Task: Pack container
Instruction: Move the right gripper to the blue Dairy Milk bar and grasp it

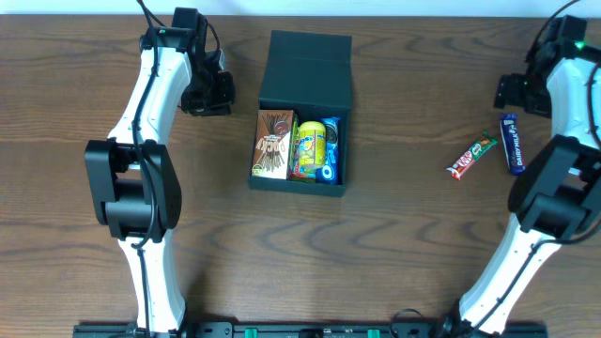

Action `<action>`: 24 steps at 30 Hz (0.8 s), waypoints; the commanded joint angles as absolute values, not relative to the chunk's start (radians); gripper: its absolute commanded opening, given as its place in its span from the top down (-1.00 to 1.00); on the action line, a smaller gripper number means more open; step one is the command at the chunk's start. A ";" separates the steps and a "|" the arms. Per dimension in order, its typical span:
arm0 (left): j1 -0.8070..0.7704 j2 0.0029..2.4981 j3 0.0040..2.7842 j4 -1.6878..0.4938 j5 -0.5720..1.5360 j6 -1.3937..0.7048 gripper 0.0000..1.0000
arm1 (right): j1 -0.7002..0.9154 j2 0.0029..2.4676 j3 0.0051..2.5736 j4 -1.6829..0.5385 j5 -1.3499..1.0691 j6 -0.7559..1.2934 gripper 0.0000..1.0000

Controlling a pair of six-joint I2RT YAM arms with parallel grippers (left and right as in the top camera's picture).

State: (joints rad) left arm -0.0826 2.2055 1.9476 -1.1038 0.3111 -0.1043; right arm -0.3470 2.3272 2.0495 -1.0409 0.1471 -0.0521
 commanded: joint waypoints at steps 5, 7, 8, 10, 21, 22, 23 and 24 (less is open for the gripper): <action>-0.086 2.191 1.966 -1.111 0.311 -0.105 0.59 | -0.358 2.395 2.058 -1.029 0.096 -0.110 -0.62; -0.086 2.191 1.966 -1.111 0.311 -0.105 0.58 | -0.358 2.408 2.058 -1.033 0.093 -0.110 -0.60; -0.086 2.191 1.966 -1.111 0.311 -0.105 0.57 | -0.358 2.414 2.058 -1.036 0.090 -0.110 -0.59; -0.086 2.191 1.966 -1.111 0.311 -0.105 0.53 | -0.358 2.423 2.058 -1.040 0.079 -0.110 -0.59; -0.086 2.191 1.966 -1.111 0.311 -0.105 -0.35 | -0.360 2.432 2.057 -1.036 0.076 -0.110 -0.54; -0.086 2.191 1.966 -1.111 0.311 -0.105 -0.37 | -0.360 2.432 2.057 -1.035 0.076 -0.110 -0.54; -0.086 2.191 1.966 -1.111 0.311 -0.105 -0.38 | -0.360 2.433 2.057 -1.033 0.076 -0.110 -0.53; -0.086 2.191 1.966 -1.111 0.311 -0.105 -0.38 | -0.360 2.434 2.056 -1.031 0.076 -0.110 -0.52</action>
